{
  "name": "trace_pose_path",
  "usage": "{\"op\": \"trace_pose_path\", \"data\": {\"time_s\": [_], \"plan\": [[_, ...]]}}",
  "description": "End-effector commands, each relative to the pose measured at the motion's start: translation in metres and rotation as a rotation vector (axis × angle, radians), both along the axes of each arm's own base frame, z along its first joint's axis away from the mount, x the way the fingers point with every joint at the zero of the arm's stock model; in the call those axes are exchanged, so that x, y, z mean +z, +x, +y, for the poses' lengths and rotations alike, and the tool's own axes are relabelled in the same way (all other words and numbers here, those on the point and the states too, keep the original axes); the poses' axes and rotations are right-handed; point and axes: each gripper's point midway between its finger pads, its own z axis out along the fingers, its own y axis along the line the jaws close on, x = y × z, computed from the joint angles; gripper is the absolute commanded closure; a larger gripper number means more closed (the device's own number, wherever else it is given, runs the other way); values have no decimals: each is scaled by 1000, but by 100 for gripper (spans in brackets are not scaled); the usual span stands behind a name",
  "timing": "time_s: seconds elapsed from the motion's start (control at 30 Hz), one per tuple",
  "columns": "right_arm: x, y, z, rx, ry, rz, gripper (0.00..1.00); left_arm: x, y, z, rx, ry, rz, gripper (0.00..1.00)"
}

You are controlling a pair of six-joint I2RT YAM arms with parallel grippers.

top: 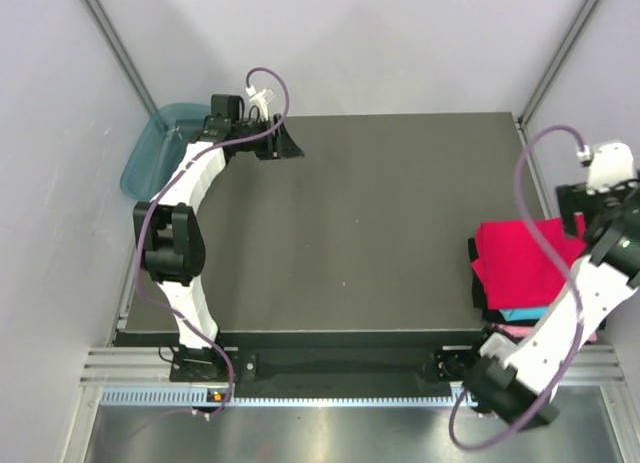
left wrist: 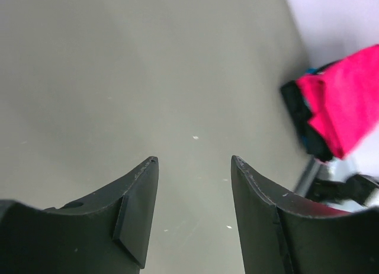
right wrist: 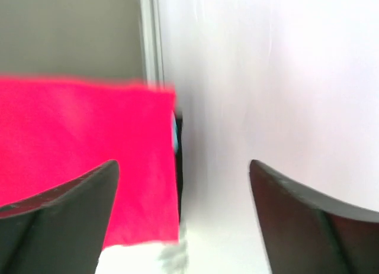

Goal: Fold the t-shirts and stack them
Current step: Reset both grippers

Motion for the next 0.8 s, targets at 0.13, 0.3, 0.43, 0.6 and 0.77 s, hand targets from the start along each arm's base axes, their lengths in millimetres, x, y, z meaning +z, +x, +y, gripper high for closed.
{"op": "trace_pose_path", "data": {"time_s": [0.13, 0.3, 0.43, 0.6, 0.77], "plan": [[-13, 49, 101, 286, 202, -137, 0, 53, 15, 29, 173, 260, -252, 39], [-26, 112, 145, 329, 354, -103, 0, 57, 27, 59, 346, 364, -278, 31], [-10, 160, 174, 387, 442, -180, 0, 63, 35, 63, 416, 341, -299, 11], [-11, 225, 196, 374, 498, -185, 0, 42, 54, 64, 492, 317, -230, 1], [-22, 267, 244, 448, 495, -198, 0, 27, 70, 71, 520, 365, -231, 1]]}}
